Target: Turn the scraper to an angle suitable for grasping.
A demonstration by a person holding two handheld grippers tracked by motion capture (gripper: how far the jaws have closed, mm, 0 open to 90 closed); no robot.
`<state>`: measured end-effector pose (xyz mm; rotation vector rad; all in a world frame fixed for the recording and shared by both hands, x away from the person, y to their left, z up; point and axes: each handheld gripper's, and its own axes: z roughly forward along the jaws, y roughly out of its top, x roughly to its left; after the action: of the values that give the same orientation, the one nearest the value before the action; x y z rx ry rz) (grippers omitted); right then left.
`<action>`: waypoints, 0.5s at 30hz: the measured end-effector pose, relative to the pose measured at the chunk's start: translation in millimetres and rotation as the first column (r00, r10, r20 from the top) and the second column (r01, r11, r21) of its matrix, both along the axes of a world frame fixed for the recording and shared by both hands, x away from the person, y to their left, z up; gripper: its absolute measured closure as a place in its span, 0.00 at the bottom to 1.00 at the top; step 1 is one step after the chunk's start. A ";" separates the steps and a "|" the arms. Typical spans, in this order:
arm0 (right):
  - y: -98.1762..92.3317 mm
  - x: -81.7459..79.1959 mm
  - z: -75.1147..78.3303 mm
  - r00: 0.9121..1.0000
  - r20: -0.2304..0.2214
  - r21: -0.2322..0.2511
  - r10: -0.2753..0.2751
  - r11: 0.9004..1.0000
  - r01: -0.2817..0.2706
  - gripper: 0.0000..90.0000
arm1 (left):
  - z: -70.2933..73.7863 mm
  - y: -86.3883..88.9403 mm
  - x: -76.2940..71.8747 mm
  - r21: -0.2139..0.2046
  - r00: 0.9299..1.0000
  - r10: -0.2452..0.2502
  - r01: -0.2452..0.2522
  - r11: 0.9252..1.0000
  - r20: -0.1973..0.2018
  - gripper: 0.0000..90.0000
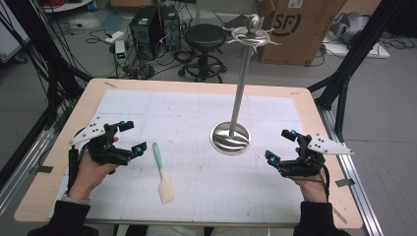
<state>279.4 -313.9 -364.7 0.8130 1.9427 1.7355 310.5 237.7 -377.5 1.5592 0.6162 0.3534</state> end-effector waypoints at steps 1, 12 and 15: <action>-0.4 0.1 0.0 1.000 0.000 -0.001 0.000 1.000 0.000 0.02 | -0.3 0.7 0.1 -0.005 1.000 0.000 0.000 1.000 -0.004 0.02; -3.6 1.1 -2.2 1.000 -0.005 0.006 -0.007 1.000 0.007 0.02 | -4.9 -9.7 -4.6 0.086 0.999 -0.005 0.002 0.996 0.036 0.21; -4.1 1.6 -3.2 1.000 -0.004 0.008 -0.010 1.000 0.010 0.02 | -5.4 -7.9 -4.1 0.095 1.000 0.029 -0.029 0.995 -0.007 0.47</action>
<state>281.0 -318.0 -367.9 0.8288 1.9321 1.7383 306.4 229.8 -382.8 1.6444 0.6372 0.4027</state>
